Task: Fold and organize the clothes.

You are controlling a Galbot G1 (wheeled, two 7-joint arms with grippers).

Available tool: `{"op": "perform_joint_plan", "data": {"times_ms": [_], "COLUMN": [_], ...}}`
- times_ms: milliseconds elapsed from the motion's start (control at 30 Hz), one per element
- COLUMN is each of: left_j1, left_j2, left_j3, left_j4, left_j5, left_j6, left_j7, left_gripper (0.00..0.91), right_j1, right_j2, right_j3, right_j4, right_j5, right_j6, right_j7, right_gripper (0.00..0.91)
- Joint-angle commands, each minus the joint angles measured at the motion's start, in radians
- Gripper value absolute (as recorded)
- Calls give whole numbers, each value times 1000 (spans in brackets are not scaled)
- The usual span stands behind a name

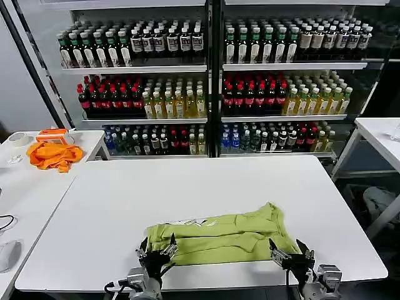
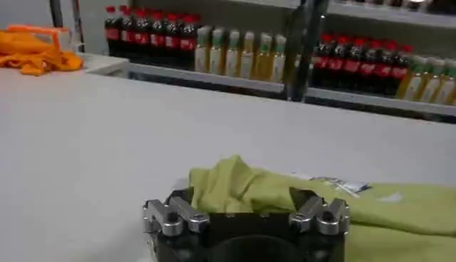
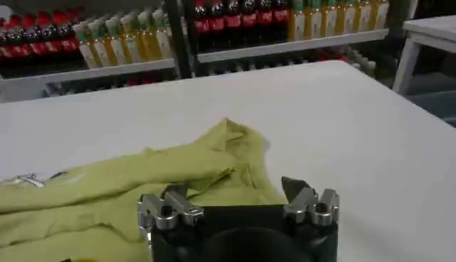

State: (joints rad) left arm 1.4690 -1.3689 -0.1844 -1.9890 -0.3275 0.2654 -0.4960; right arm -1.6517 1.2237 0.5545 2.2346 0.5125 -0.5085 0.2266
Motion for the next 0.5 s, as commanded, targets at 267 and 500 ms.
{"op": "perform_joint_plan", "data": {"times_ms": [267, 500], "left_j1": [-16, -25], "left_j2": [-73, -79], "left_j3": [-6, -28], "left_j4": [110, 122], "left_j5": [35, -9], "left_j6": [-92, -138], "left_j7": [-13, 3], "left_gripper": [20, 20], "right_j1": [-34, -36], "right_j2": [20, 24], "right_j3": [-5, -7], "right_j4": [13, 17], "right_j5": [-21, -25], "right_j6": [10, 10], "right_j7": [0, 1], "right_gripper": [907, 907]}}
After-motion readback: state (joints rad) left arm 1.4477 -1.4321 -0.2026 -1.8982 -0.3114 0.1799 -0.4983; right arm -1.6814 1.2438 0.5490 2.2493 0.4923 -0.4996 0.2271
